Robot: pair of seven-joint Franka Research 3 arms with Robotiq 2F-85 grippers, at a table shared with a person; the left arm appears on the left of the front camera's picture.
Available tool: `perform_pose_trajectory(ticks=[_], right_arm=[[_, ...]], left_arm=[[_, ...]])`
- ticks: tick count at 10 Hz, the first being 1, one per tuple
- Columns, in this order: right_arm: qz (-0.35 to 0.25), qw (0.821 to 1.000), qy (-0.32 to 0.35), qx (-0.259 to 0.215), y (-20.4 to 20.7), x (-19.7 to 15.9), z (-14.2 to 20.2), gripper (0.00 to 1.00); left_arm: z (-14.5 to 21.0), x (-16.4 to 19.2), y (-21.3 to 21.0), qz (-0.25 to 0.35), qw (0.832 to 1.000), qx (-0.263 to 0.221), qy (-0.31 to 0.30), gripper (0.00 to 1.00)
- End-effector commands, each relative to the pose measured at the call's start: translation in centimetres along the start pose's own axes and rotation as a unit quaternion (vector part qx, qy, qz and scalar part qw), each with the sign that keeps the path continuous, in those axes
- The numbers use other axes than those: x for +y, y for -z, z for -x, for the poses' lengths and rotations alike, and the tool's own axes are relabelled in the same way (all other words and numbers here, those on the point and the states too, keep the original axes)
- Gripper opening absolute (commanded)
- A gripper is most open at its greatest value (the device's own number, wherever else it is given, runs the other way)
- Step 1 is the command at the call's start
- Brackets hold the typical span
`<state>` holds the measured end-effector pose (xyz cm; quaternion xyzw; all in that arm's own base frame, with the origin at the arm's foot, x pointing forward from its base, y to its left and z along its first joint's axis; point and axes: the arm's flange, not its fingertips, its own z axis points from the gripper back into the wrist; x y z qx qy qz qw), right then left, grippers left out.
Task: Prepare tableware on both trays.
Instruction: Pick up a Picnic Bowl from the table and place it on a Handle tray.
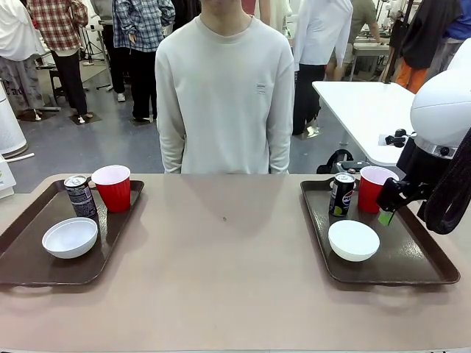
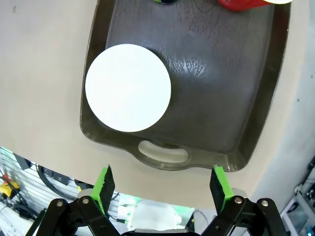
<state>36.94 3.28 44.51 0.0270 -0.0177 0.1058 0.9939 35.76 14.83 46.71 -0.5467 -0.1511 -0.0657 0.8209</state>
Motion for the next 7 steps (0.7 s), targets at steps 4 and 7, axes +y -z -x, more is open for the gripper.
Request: perform_pose_trajectory(ticks=[4,7], right_arm=[[-0.007,1.000,0.005,-0.008,0.23,0.01,-0.18,1.00],[-0.007,1.000,0.005,-0.008,0.23,0.01,-0.18,1.00]], left_arm=[[0.05,-0.10,-0.05,0.011,1.000,-0.006,0.007,0.92],[0.05,-0.10,-0.05,0.011,1.000,-0.006,0.007,0.92]])
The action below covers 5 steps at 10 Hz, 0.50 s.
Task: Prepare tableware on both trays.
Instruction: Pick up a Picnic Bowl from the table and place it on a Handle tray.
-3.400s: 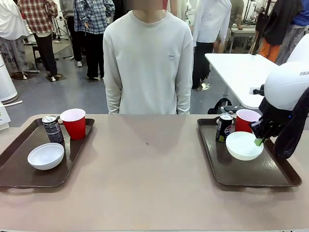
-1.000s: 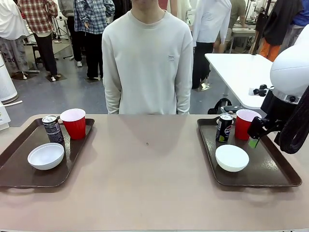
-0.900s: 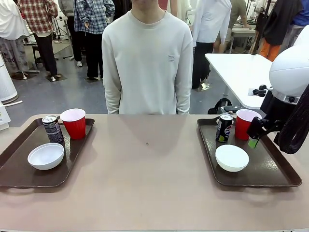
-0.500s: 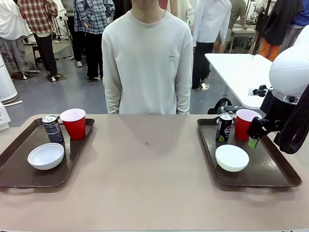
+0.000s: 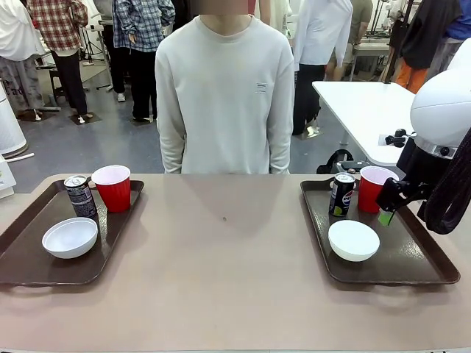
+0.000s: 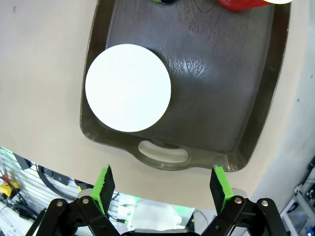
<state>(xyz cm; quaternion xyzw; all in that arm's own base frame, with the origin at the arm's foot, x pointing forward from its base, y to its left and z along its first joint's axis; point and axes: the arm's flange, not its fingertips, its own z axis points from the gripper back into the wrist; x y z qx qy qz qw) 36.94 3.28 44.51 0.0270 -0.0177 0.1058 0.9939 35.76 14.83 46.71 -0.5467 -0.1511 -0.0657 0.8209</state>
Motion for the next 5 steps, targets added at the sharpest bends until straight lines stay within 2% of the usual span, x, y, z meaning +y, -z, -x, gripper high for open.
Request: perform_pose_trajectory(ticks=[1,3,4,5], right_arm=[[-0.007,1.000,0.005,-0.008,0.2,0.0,-0.2,1.00],[0.000,1.000,0.000,0.000,0.0,0.0,0.0,1.00],[-0.131,0.991,-0.015,0.004,-0.2,0.7,-0.8,1.00],[-0.250,0.968,-0.015,0.000,-0.7,1.2,-1.2,1.00]], left_arm=[[0.0,-0.1,0.0,0.011,1.000,-0.006,0.007,0.92],[0.0,-0.1,0.0,0.011,1.000,-0.006,0.007,0.92],[0.0,-0.1,0.0,0.011,1.000,-0.006,0.007,0.92],[0.0,-0.1,0.0,0.011,1.000,-0.006,0.007,0.92]])
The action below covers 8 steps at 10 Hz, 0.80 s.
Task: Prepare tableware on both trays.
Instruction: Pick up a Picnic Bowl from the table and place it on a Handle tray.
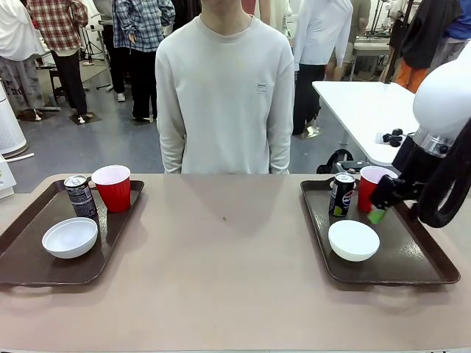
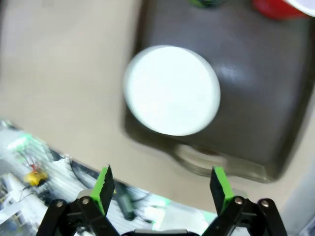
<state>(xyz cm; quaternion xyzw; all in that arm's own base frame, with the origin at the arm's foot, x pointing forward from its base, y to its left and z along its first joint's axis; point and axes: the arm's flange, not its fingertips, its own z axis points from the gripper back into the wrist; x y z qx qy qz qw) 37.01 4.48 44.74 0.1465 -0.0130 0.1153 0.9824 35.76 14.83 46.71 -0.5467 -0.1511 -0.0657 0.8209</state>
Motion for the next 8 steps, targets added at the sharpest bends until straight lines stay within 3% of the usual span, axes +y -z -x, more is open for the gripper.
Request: perform_pose_trajectory(ticks=[1,3,4,6,8], right_arm=[[-0.257,0.966,-0.001,0.012,-0.9,0.2,-0.8,1.00],[-0.425,0.905,0.009,0.008,-2.1,-0.8,0.1,1.00],[-0.469,0.882,0.050,0.012,-1.9,-1.7,1.6,1.00],[-0.519,0.850,0.094,0.000,-1.0,-3.7,4.3,1.00],[-0.541,0.833,0.119,-0.015,-0.3,-5.3,6.7,1.00]], left_arm=[[0.0,-0.1,0.0,0.011,1.000,-0.006,0.007,0.92],[0.0,-0.1,0.0,0.011,1.000,-0.006,0.007,0.92],[0.0,-0.1,0.0,0.011,1.000,-0.006,0.007,0.92],[0.0,-0.1,0.0,0.011,1.000,-0.006,0.007,0.92],[0.0,-0.1,0.0,0.011,1.000,-0.006,0.007,0.92]])
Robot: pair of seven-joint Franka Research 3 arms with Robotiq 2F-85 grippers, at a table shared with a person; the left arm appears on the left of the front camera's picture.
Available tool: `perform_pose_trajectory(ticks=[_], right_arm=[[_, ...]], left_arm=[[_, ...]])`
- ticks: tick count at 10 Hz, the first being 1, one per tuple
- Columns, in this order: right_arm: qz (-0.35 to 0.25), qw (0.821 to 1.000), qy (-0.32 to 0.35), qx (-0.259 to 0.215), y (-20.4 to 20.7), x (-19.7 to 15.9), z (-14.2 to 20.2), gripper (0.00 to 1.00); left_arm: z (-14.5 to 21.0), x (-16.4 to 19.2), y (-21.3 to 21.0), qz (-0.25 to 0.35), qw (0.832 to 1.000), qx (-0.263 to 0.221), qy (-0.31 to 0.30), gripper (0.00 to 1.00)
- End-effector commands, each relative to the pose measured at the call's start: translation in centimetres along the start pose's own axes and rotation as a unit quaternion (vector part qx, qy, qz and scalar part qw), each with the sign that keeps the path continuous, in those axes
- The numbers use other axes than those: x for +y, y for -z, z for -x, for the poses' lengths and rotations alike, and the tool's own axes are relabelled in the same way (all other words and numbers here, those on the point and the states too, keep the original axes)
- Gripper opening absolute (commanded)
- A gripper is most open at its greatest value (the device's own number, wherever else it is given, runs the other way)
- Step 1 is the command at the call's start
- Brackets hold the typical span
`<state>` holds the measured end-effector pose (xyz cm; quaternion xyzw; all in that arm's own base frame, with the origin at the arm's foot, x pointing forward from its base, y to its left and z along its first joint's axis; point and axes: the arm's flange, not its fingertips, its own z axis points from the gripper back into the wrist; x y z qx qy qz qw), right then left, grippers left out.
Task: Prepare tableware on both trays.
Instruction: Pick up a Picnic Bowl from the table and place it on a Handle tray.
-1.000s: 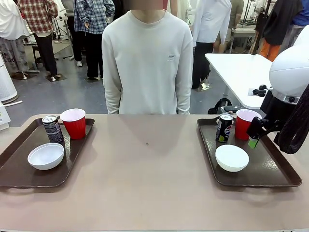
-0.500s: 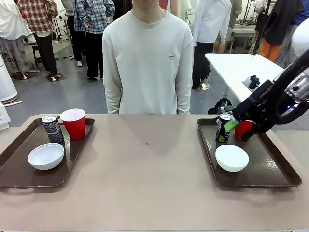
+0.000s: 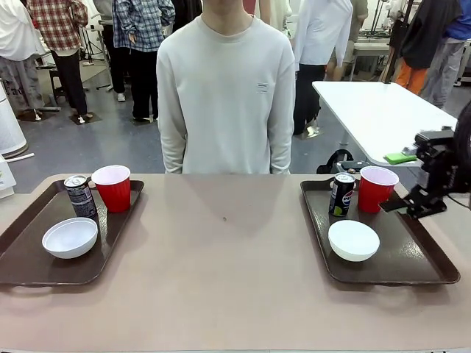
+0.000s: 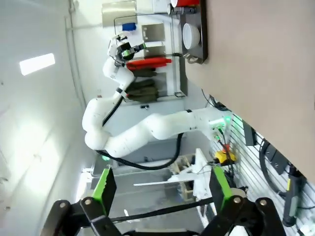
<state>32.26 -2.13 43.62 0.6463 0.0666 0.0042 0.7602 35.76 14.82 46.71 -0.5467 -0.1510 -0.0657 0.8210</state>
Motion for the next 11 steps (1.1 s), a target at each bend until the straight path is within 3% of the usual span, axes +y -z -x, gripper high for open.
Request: perform_pose_trajectory(ticks=[1,2,3,11], right_arm=[[0.002,1.000,0.012,-0.028,-0.1,-1.4,0.6,1.00],[0.049,0.999,0.002,-0.019,-0.1,-1.7,-0.1,1.00],[-0.005,1.000,0.014,-0.018,-1.1,-0.9,0.2,1.00],[-0.005,1.000,0.014,-0.018,-1.1,-0.9,0.2,1.00]], left_arm=[[0.0,-0.1,-0.1,0.011,1.000,-0.006,0.007,0.92],[0.0,-0.1,-0.1,0.011,1.000,-0.006,0.007,0.92],[0.0,-0.1,-0.1,0.011,1.000,-0.006,0.007,0.92],[0.0,-0.1,-0.1,0.011,1.000,-0.006,0.007,0.92]])
